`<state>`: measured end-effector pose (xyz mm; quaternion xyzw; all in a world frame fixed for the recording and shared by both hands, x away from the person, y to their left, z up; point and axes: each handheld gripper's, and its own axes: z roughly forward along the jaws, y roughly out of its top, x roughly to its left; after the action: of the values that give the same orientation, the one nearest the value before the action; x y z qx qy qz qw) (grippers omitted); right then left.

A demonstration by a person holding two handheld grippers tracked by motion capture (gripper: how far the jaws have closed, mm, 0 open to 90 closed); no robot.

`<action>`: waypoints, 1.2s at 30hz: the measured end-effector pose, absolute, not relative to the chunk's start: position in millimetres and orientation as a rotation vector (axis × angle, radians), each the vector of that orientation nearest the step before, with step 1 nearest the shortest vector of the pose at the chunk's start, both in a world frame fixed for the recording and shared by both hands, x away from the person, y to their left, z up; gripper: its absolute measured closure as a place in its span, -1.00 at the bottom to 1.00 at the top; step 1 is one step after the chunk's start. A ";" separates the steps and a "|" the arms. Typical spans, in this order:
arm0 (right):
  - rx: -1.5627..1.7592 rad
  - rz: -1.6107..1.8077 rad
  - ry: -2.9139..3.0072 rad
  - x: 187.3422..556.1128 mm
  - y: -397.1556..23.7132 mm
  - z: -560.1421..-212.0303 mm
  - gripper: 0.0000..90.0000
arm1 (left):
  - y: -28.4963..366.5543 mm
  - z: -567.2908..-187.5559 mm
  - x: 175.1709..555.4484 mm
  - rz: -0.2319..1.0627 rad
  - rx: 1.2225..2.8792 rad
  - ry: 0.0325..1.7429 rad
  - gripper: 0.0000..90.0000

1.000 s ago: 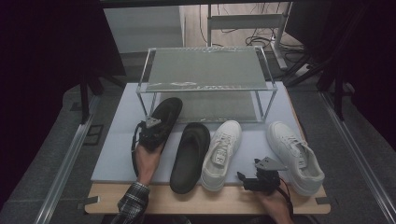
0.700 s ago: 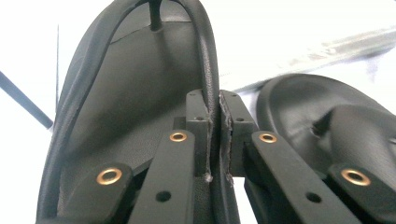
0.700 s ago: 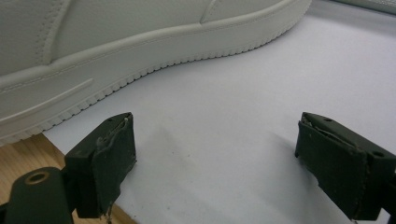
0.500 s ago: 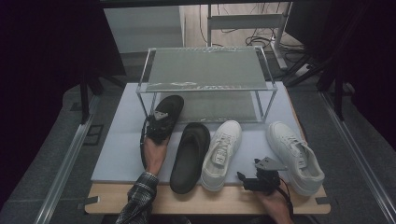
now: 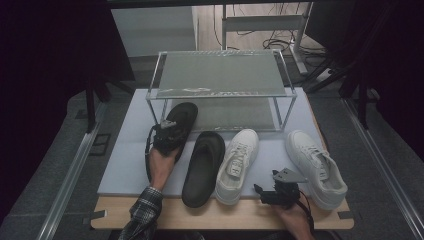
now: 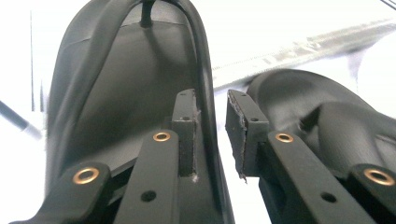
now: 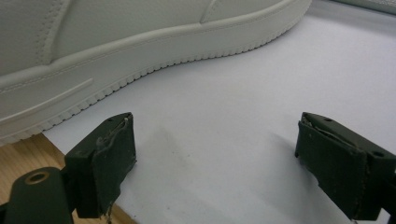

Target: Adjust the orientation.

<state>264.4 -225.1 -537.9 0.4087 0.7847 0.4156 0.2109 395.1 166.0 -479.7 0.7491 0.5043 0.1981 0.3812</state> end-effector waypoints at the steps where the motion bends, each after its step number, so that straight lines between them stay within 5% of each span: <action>1: 1.135 1.155 2.181 264.4 -225.1 -537.9 -0.73 | 170.7 -477.1 389.2 0.501 1.913 1.272 0.66; 7: 1.137 1.153 2.182 264.3 -225.1 -537.8 -0.73 | 190.1 -475.2 369.8 0.468 1.911 1.243 0.98; 26: 1.137 1.152 2.182 264.3 -225.0 -537.8 -0.73 | 248.7 -498.7 294.2 0.428 1.884 1.243 0.99; 36: 1.137 1.151 2.182 264.3 -225.0 -537.8 -0.72 | 241.4 -515.5 285.5 0.423 1.928 1.249 0.99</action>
<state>264.3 -225.0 -537.8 0.4090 0.7852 0.4143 0.2109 285.5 241.4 -515.5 0.7593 0.4918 0.1666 0.3923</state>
